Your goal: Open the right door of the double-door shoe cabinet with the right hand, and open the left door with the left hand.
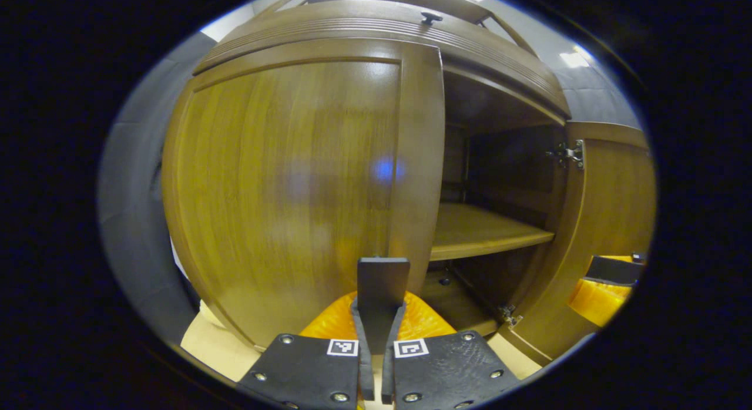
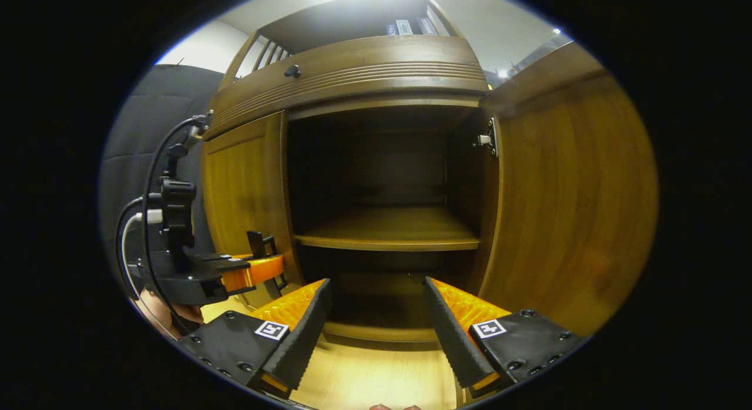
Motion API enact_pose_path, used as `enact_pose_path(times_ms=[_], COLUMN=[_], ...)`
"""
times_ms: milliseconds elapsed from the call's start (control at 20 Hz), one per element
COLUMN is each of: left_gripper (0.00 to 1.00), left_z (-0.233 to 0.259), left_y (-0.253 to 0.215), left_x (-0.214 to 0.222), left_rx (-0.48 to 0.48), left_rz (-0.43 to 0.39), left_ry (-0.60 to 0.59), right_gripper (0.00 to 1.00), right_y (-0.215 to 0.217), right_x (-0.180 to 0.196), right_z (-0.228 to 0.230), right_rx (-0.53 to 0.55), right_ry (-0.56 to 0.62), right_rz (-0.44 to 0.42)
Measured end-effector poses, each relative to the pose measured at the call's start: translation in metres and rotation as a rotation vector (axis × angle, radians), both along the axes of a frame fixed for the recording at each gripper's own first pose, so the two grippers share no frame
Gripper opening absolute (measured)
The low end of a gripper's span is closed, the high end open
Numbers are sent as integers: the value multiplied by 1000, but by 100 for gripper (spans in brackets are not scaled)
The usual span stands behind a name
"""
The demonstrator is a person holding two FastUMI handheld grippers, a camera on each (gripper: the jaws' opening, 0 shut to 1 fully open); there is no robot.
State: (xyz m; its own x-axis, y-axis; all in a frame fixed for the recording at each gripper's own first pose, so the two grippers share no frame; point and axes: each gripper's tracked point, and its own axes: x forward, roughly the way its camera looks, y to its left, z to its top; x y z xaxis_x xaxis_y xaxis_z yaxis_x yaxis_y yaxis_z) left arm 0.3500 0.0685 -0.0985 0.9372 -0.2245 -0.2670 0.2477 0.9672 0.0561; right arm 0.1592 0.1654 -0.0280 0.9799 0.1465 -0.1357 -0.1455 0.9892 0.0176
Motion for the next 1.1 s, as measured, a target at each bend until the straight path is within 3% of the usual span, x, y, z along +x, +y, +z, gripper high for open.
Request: enact_pose_path(times_ms=[350, 1100], left_gripper=[7, 7], left_z=[3, 5], left_y=[0, 4], left_x=[-2, 2], left_rx=[-12, 3], left_rz=[-34, 52], left_ry=[-14, -65], right_gripper=[93, 93], right_y=[4, 36], right_x=[-29, -96], right_z=[-7, -22], right_rx=[25, -3], right_ry=[20, 33], right_rz=[-31, 17])
